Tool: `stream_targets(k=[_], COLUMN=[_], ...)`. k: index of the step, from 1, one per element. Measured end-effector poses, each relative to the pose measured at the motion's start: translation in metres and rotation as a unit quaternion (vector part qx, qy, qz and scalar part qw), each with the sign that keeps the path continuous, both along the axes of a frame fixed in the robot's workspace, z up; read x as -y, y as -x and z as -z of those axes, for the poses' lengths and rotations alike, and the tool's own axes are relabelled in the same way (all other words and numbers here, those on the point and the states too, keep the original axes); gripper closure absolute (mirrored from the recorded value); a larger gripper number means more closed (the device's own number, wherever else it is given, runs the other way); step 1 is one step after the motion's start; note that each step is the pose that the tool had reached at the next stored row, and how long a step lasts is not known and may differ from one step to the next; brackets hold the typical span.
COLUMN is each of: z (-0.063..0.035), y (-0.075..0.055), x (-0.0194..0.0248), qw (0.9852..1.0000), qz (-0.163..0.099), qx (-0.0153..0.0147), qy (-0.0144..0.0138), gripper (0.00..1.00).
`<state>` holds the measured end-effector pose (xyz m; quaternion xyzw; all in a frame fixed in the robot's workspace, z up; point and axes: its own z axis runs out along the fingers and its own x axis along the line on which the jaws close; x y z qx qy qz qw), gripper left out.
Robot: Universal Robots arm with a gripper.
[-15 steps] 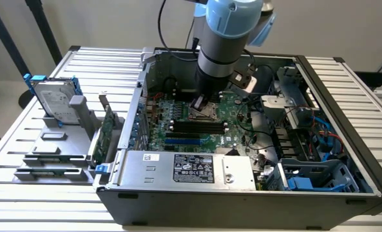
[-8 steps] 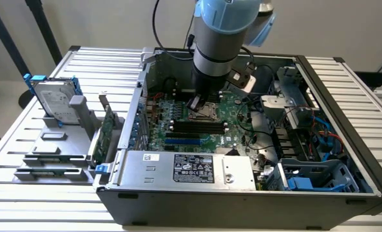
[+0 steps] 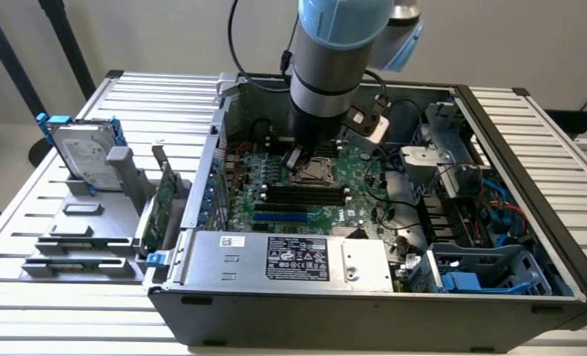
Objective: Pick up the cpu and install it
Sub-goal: 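Install the first cpu locking lever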
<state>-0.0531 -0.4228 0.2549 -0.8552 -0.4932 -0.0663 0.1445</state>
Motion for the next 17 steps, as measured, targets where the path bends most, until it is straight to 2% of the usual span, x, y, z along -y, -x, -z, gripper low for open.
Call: stream_targets(k=[5, 9, 17], z=[0.0038, 0.0102, 0.0188], y=[0.006, 0.012, 0.02], x=[0.0001, -0.0005, -0.004], qw=[1.0, 0.9999, 0.9998], qz=[0.009, 0.016, 0.02], qx=[-0.0001, -0.0001, -0.0001], qy=[0.0005, 0.0031, 0.0031], gripper=[0.89, 0.89, 0.89])
